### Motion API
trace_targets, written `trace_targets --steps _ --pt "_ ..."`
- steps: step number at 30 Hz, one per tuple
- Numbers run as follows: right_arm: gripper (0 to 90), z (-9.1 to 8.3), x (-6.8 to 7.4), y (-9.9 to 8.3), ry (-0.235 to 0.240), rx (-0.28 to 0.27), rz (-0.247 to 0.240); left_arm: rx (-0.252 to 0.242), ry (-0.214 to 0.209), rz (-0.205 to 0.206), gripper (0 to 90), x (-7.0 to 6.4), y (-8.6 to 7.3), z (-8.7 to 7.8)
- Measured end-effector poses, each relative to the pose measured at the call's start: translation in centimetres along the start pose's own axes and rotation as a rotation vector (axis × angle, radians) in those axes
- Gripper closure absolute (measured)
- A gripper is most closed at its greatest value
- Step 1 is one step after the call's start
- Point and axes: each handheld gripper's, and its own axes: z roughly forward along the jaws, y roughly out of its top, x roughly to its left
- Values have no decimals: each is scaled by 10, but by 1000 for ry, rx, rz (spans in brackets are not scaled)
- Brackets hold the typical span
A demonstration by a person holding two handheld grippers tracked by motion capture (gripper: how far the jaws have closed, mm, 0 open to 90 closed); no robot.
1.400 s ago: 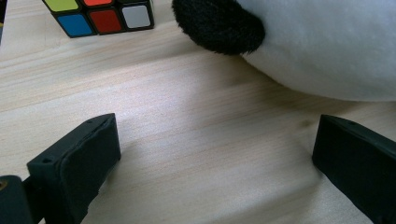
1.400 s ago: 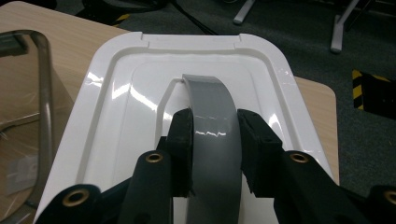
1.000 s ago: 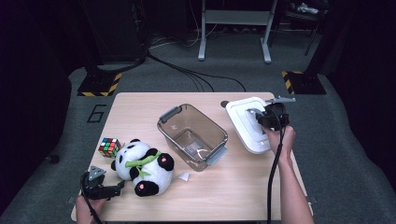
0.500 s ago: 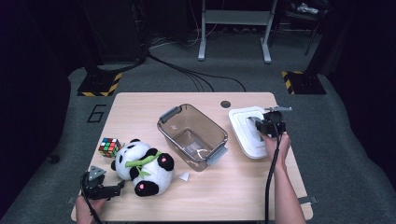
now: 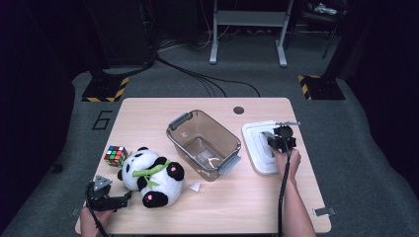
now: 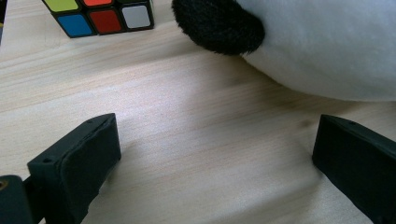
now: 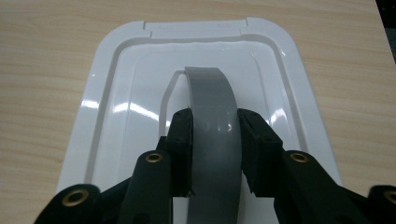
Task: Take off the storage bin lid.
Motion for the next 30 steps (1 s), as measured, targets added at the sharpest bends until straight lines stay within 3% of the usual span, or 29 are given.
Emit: trace_targets --steps 7,12,16,21,30 --pt "646 2 4 -1 -3 2 -24 -5 0 -1 8 0 0 0" --pt "453 -9 2 0 17 -19 -20 -9 1 -7 8 0 0 1" --pt "295 -26 2 0 41 -18 -45 -9 1 -7 8 -1 0 1" --pt "188 -48 2 -8 72 -31 -79 -10 1 -8 8 -1 0 1" --pt "40 -71 9 -39 130 -26 -112 -9 1 -8 8 -1 0 1"
